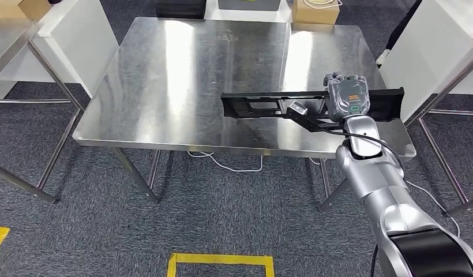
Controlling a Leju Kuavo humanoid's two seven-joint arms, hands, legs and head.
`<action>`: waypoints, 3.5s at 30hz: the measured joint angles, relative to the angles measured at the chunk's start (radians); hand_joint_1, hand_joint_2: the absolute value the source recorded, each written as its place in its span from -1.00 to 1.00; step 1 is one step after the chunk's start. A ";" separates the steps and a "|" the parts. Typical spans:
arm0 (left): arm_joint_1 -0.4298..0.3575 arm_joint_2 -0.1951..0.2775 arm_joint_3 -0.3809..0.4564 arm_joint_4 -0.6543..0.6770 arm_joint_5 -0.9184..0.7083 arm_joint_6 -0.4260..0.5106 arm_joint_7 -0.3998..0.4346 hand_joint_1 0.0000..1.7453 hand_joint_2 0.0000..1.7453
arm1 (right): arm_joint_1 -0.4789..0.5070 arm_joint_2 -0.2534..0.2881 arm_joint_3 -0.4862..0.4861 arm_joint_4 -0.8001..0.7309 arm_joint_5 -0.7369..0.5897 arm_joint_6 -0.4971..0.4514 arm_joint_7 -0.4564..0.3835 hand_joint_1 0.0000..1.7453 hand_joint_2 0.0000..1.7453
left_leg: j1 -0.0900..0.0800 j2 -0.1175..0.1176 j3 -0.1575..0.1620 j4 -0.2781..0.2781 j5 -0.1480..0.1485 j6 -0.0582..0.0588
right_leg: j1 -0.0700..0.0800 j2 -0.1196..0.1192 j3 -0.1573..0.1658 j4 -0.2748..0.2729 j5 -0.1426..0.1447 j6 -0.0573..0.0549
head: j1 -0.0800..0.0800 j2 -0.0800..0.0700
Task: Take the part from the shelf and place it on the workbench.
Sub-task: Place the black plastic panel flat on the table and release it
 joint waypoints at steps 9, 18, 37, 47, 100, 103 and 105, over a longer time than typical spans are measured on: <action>0.002 -0.005 0.001 0.002 -0.006 0.002 0.001 -1.00 1.00 | -0.013 -0.010 -0.014 0.032 0.005 -0.001 0.018 1.00 1.00 | -0.013 -0.013 0.077 0.023 -0.084 -0.031 | 0.001 -0.009 0.046 -0.327 0.208 -0.004 | -0.001 0.000; 0.002 -0.002 0.001 0.001 -0.020 0.002 0.003 -1.00 1.00 | -0.048 -0.024 -0.046 0.086 0.022 0.000 0.038 1.00 1.00 | 0.028 0.014 -0.131 0.254 -0.168 -0.079 | -0.011 -0.003 0.149 -0.326 0.137 -0.028 | -0.005 0.000; -0.009 -0.008 0.003 0.000 -0.024 0.006 -0.023 -1.00 1.00 | -0.054 -0.048 -0.067 0.135 0.026 -0.001 0.046 1.00 1.00 | -0.006 -0.008 0.080 -0.006 -0.080 -0.022 | -0.001 -0.014 0.036 -0.319 0.202 0.040 | 0.008 0.000; -0.017 -0.013 0.046 -0.002 -0.022 0.192 -0.221 -1.00 1.00 | -0.029 -0.041 -0.092 0.139 0.051 -0.002 0.023 1.00 1.00 | 0.020 0.012 -0.128 0.296 -0.187 -0.076 | -0.009 -0.006 0.112 -0.332 0.173 -0.027 | 0.005 0.000; -0.028 -0.003 0.101 -0.002 -0.090 0.092 -0.071 -1.00 -1.00 | -0.142 -0.045 -0.221 0.322 -0.123 0.770 0.043 -1.00 -1.00 | 0.036 0.012 0.004 0.072 -0.057 -0.071 | -0.013 -0.014 0.122 -0.285 0.131 -0.022 | 0.004 0.000; -0.029 -0.002 0.105 -0.003 -0.086 0.085 -0.076 -1.00 -1.00 | -0.151 -0.045 -0.220 0.325 -0.121 0.776 0.040 -1.00 -1.00 | 0.027 0.011 0.002 0.057 -0.045 -0.050 | -0.009 -0.013 0.101 -0.264 0.121 -0.008 | 0.004 0.000; -0.030 -0.003 0.110 -0.003 -0.084 0.078 -0.080 -1.00 -1.00 | -0.156 -0.047 -0.220 0.329 -0.121 0.783 0.036 -1.00 -1.00 | 0.027 0.013 -0.008 0.035 -0.021 -0.026 | -0.009 -0.013 0.042 -0.146 0.057 -0.007 | 0.005 0.000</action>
